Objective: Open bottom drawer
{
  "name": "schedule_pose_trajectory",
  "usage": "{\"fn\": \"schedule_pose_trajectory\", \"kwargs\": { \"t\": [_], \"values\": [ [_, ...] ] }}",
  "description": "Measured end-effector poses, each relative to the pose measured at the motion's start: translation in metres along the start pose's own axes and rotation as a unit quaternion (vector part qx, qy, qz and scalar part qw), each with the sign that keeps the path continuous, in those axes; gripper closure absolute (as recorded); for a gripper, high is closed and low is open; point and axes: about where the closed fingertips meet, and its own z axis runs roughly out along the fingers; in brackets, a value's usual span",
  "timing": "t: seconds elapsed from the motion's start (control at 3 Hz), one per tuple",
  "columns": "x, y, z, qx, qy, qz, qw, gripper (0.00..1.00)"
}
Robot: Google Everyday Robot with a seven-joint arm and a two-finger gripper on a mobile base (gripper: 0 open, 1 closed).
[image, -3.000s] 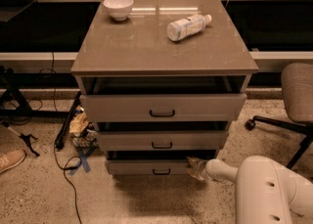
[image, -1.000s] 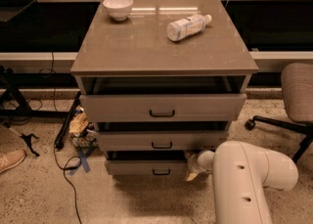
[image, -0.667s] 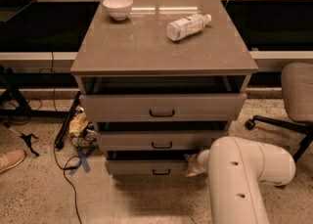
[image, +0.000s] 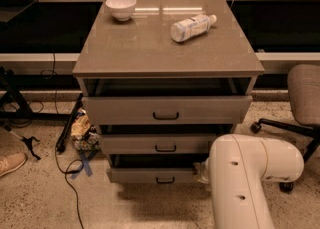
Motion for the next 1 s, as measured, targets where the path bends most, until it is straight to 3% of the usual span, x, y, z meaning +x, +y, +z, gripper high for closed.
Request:
{"fn": "schedule_pose_trajectory", "kwargs": {
  "t": [0.33,0.67,1.0],
  "values": [
    [0.001,0.001,0.0,-0.001,0.001,0.002,1.0,1.0],
    [0.014,0.019,-0.014,-0.004,0.013,0.03,0.9994,1.0],
    [0.015,0.019,-0.014,-0.004,0.013,0.031,0.9994,1.0]
  ]
}}
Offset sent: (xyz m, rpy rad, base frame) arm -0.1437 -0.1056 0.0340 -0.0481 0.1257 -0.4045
